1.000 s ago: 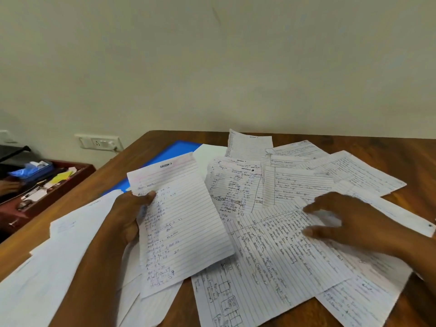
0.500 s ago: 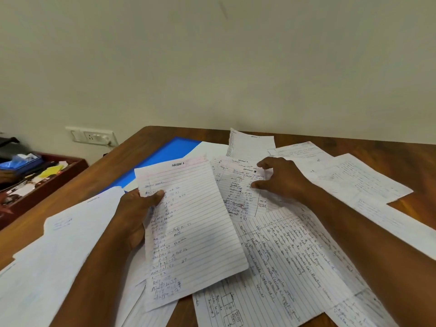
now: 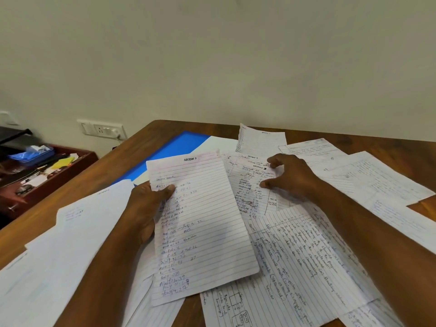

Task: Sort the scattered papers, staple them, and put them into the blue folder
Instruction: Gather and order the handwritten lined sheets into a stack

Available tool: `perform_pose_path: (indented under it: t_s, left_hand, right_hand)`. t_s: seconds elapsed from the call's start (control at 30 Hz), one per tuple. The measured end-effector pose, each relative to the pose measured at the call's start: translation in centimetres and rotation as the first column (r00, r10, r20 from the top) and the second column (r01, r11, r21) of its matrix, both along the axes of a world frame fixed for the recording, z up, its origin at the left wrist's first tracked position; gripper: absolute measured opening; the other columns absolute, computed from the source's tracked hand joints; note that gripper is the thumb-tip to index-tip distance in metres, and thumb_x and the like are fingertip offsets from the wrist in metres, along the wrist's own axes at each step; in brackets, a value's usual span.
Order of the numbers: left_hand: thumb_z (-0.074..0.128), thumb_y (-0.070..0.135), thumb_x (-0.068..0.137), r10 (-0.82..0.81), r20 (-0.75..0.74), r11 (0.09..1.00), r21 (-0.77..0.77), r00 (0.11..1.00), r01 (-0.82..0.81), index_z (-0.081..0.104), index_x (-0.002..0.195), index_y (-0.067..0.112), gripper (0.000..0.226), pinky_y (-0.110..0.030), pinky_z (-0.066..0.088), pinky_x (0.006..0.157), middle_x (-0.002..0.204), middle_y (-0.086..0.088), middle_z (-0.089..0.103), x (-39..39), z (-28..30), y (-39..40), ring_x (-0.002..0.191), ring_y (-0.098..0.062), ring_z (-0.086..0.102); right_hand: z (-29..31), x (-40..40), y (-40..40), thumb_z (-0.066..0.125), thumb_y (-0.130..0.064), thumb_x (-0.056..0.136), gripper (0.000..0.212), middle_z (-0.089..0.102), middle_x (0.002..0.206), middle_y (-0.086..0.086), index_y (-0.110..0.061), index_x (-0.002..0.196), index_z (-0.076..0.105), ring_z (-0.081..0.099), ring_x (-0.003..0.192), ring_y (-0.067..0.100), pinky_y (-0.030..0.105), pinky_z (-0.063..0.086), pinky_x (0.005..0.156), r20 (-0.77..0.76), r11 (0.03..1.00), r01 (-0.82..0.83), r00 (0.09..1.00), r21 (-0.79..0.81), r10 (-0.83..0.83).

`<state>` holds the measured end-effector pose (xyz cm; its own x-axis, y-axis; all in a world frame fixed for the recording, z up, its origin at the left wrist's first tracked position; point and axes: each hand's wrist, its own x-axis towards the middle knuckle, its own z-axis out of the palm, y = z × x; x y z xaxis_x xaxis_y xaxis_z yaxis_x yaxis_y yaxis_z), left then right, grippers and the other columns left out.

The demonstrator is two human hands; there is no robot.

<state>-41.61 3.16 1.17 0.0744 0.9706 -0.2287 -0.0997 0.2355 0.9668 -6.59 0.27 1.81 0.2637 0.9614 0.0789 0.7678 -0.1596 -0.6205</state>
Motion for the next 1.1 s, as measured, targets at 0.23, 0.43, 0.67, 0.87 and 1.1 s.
perform_pose_path:
  t_s: [0.23, 0.43, 0.67, 0.87, 1.1]
  left_hand:
    - [0.065, 0.008, 0.101, -0.002, -0.003, 1.000, 0.003, 1.000, 0.002, 0.070, 0.120, 0.017, 0.022, -0.035, 0.057, 0.077, 0.113, -0.001, 0.079, 0.2, 0.3, -0.4, 0.101, -0.024, 0.076]
    - [0.066, 0.007, 0.100, -0.011, 0.006, 1.000, 0.001, 1.000, 0.011, 0.071, 0.118, 0.017, 0.021, -0.030, 0.060, 0.068, 0.107, 0.001, 0.082, 0.1, 0.1, -0.3, 0.088, -0.019, 0.080]
    - [0.068, 0.007, 0.099, 0.002, 0.015, 1.000, -0.007, 1.000, -0.002, 0.072, 0.119, 0.016, 0.022, -0.037, 0.058, 0.078, 0.112, -0.002, 0.081, 0.0, 0.0, -0.1, 0.099, -0.025, 0.078]
    - [0.068, 0.008, 0.098, 0.006, 0.016, 1.000, -0.015, 1.000, -0.006, 0.072, 0.117, 0.017, 0.021, -0.038, 0.059, 0.079, 0.112, -0.002, 0.080, -0.1, 0.2, 0.0, 0.102, -0.028, 0.077]
    - [0.068, 0.008, 0.099, -0.012, 0.023, 1.000, -0.008, 1.000, 0.012, 0.071, 0.122, 0.015, 0.024, -0.037, 0.060, 0.075, 0.111, -0.002, 0.081, -0.1, 0.2, -0.1, 0.093, -0.023, 0.080]
  right_hand:
    - [1.3, 0.1, 0.9, 0.098, -0.034, 0.065, 0.098, 0.061, 0.135, 0.003, -0.017, 0.148, 0.050, 0.055, 0.116, 0.019, 0.033, 0.045, 0.095, -0.045, 0.993, -0.024, 0.999, -0.116, 0.019]
    - [1.4, 0.2, 1.1, 0.101, -0.025, 0.061, 0.094, 0.063, 0.128, 0.006, -0.019, 0.143, 0.054, 0.059, 0.115, 0.022, 0.034, 0.048, 0.092, -0.136, 0.990, -0.018, 0.991, -0.137, -0.001]
    - [1.4, 0.0, 1.0, 0.102, -0.023, 0.058, 0.093, 0.062, 0.123, 0.003, -0.019, 0.140, 0.059, 0.060, 0.114, 0.020, 0.034, 0.050, 0.093, -0.144, 0.988, -0.031, 0.989, -0.148, 0.009]
    - [1.7, -0.8, 0.8, 0.098, -0.022, 0.065, 0.066, 0.065, 0.115, -0.001, -0.017, 0.126, 0.072, 0.060, 0.109, 0.017, 0.036, 0.052, 0.098, -0.086, 0.993, -0.024, 0.996, -0.118, 0.014]
    - [0.6, -1.6, 0.4, 0.092, -0.032, 0.076, 0.018, 0.071, 0.090, -0.011, -0.027, 0.083, 0.076, 0.063, 0.087, 0.007, 0.039, 0.057, 0.079, 0.063, 0.996, 0.020, 0.998, 0.084, -0.026]
